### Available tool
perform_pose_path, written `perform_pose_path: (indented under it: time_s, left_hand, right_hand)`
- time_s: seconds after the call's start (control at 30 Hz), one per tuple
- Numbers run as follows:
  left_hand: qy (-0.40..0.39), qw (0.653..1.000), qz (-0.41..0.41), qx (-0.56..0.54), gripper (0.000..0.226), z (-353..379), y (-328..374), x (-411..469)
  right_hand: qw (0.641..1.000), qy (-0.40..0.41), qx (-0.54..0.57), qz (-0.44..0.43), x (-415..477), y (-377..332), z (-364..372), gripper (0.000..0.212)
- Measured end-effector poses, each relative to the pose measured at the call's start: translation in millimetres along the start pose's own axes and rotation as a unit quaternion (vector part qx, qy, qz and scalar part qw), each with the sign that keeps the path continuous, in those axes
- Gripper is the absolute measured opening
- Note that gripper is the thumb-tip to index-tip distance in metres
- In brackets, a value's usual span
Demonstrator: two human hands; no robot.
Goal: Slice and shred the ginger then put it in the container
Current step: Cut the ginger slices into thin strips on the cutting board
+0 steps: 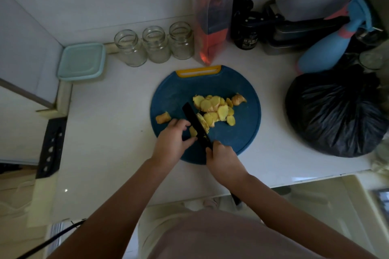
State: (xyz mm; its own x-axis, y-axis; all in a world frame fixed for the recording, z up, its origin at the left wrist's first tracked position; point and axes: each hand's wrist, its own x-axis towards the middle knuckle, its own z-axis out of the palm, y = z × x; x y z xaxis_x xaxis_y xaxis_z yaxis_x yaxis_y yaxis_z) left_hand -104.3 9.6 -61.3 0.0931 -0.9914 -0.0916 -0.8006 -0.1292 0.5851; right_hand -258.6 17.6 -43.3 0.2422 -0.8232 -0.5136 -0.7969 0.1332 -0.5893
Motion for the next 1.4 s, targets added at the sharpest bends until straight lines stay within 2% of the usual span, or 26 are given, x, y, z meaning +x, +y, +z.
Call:
perform_pose_path:
  time_s: [0.13, 0.33, 0.43, 0.57, 0.63, 0.7, 0.8, 0.87, 0.9, 0.97, 1.03, 1.07, 1.13, 1.2, 1.23, 1.3, 1.4]
  left_hand:
    - [0.019, 1.0, 0.002, 0.012, 0.028, 1.4, 3.4, -0.8]
    - [0.025, 0.997, -0.061, 0.047, 0.035, 13.0, 18.2, 1.0]
    - [0.032, 0.997, -0.061, 0.038, 0.034, 13.3, 18.0, 1.2]
    - [0.073, 0.995, -0.066, 0.018, 0.02, 10.2, 11.4, 6.1]
    - [0.067, 0.997, -0.04, 0.017, 0.017, 7.0, 4.3, 9.8]
    - [0.077, 0.997, -0.029, -0.011, 0.015, 4.5, -2.7, 7.8]
    - [0.075, 0.982, -0.109, -0.135, 0.014, -3.8, -7.0, 5.8]
    - [0.046, 0.976, -0.116, -0.178, 0.016, -9.7, -7.8, 8.0]
    - [0.041, 0.983, -0.09, -0.155, 0.018, -12.5, -7.7, 9.3]
    - [0.097, 0.994, -0.029, -0.043, 0.02, -18.2, -7.9, 12.5]
    - [0.163, 0.986, -0.034, 0.016, 0.024, -27.1, -12.5, 17.9]
    - [0.162, 0.985, -0.059, 0.023, 0.028, -31.6, -16.6, 21.9]
    - [0.092, 0.99, -0.105, 0.036, 0.038, -37.5, -26.6, 28.1]
    - [0.016, 0.994, -0.104, 0.028, 0.039, -37.6, -33.4, 28.3]
    - [0.006, 0.995, -0.094, 0.022, 0.037, -36.2, -34.8, 26.5]
    - [0.031, 0.995, -0.099, -0.01, 0.031, -34.0, -36.0, 21.8]
    - [0.073, 0.979, -0.16, -0.102, 0.026, -34.2, -35.5, 13.8]
  right_hand:
    - [1.0, 0.007, -0.007, 0.002, -2.5, -3.1, 1.8, 0.019]
    - [1.0, 0.01, -0.024, 0.011, -3.6, -9.0, 5.8, 0.015]
    - [1.0, 0.011, -0.019, 0.017, -2.8, -9.0, 4.8, 0.016]
    - [1.0, 0.007, -0.01, 0.017, -5.3, -7.7, 4.4, 0.017]
    - [1.0, 0.003, -0.006, 0.018, -7.4, -4.6, 3.3, 0.017]
    - [1.0, -0.002, -0.004, 0.016, -7.7, -2.3, 1.3, 0.018]
    - [1.0, 0.002, 0.013, 0.01, -1.5, -5.8, -0.4, 0.021]
    - [1.0, 0.012, 0.028, 0.004, 5.8, -11.6, -3.2, 0.021]
    - [0.999, 0.017, 0.033, -0.002, 9.2, -14.6, -5.8, 0.021]
    - [0.998, 0.027, 0.042, -0.024, 13.2, -19.1, -12.6, 0.023]
    - [0.997, 0.037, 0.049, -0.045, 14.2, -22.3, -18.8, 0.027]
    - [0.996, 0.043, 0.056, -0.053, 14.2, -23.2, -20.9, 0.029]
    - [0.994, 0.049, 0.074, -0.06, 14.0, -24.3, -22.5, 0.03]
    - [0.994, 0.046, 0.081, -0.06, 13.3, -24.6, -22.4, 0.031]
    - [0.994, 0.046, 0.079, -0.061, 12.8, -24.7, -22.1, 0.032]
    - [0.994, 0.045, 0.077, -0.064, 10.7, -25.0, -21.2, 0.034]
    - [0.994, 0.024, 0.086, -0.068, 6.6, -25.0, -14.1, 0.03]
